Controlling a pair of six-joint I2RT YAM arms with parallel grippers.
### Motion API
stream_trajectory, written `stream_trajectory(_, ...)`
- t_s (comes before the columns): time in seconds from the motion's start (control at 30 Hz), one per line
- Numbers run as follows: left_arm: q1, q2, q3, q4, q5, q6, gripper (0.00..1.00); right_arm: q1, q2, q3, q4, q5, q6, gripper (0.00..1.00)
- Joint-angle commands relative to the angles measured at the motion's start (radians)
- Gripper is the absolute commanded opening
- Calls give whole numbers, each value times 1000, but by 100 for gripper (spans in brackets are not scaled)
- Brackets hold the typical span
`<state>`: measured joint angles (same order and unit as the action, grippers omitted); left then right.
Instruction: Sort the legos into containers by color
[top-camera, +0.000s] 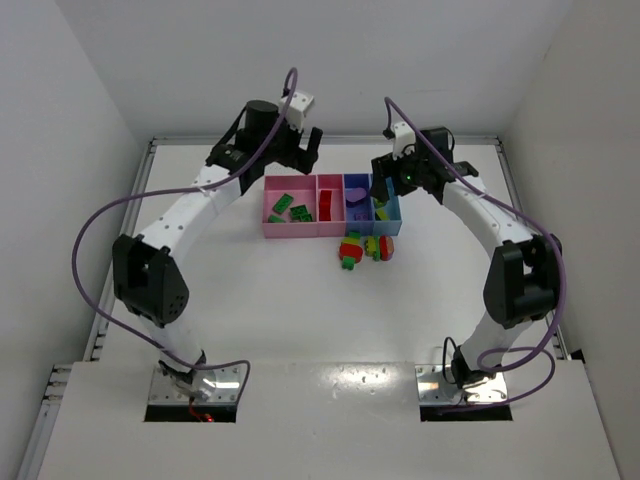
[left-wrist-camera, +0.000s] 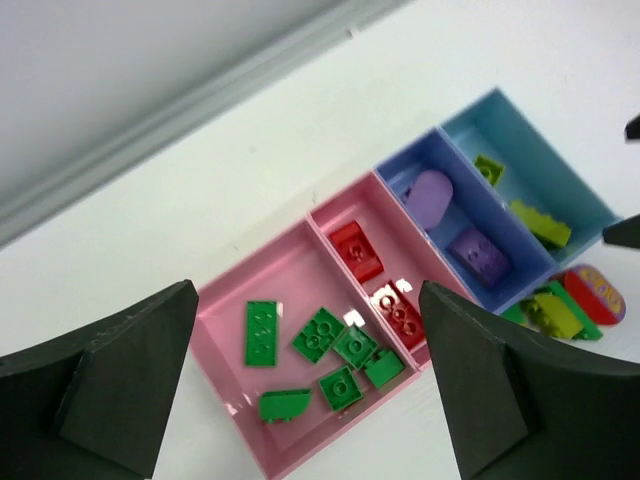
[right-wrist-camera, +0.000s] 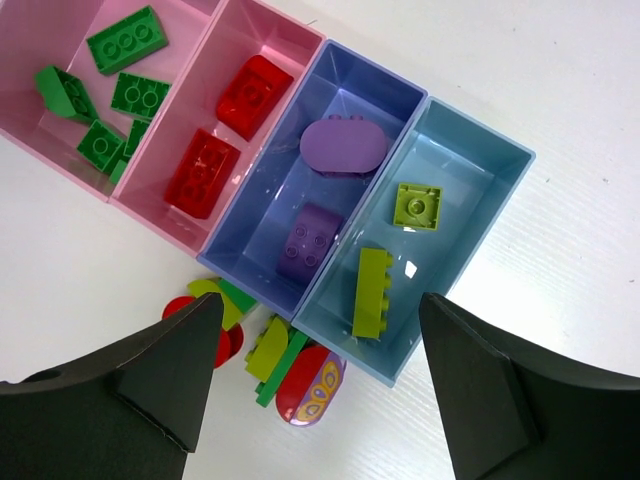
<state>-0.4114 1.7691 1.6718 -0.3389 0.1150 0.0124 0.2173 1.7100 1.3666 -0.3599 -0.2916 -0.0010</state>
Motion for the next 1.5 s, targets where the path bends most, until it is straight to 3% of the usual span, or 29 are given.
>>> stream_trajectory(0.0, -30, -83, -3, 37, -151, -40, 100, -7, -44, 29, 29, 3, -13, 80)
stream_trajectory(0.07, -40, -124, -40, 46, -173, -40, 100, -16, -53, 29, 29, -6, -13, 80)
stream_trajectory(0.2, -30, -243, -171, 67, 61, 0, 100, -26, -53, 29, 29, -15, -13, 80)
stream_trajectory(0.23, -74, -264, -223, 67, 61, 9, 97, -26, -53, 29, 29, -15, -13, 80)
stream_trajectory(0.37, -170, -356, -380, 92, -58, -84, 85, -35, -73, 11, 29, -3, 7, 80)
stream_trajectory(0.5, -248, -425, -506, 115, -179, -190, 83, -44, -99, -41, 38, 6, 30, 81)
stream_trajectory(0.77, -334, -412, -619, 135, -282, -330, 83, -53, -153, -92, 38, 16, 61, 82)
stream_trajectory(0.8, -348, -384, -632, 147, -297, -353, 83, -53, -162, -101, 38, 28, 61, 89)
stream_trajectory(1.03, -417, -243, -589, 167, -296, -425, 83, -73, -205, -141, 29, 37, 61, 94)
stream_trajectory(1.47, -469, 12, -455, 167, -291, -502, 79, -139, -285, -207, 29, 19, 70, 94)
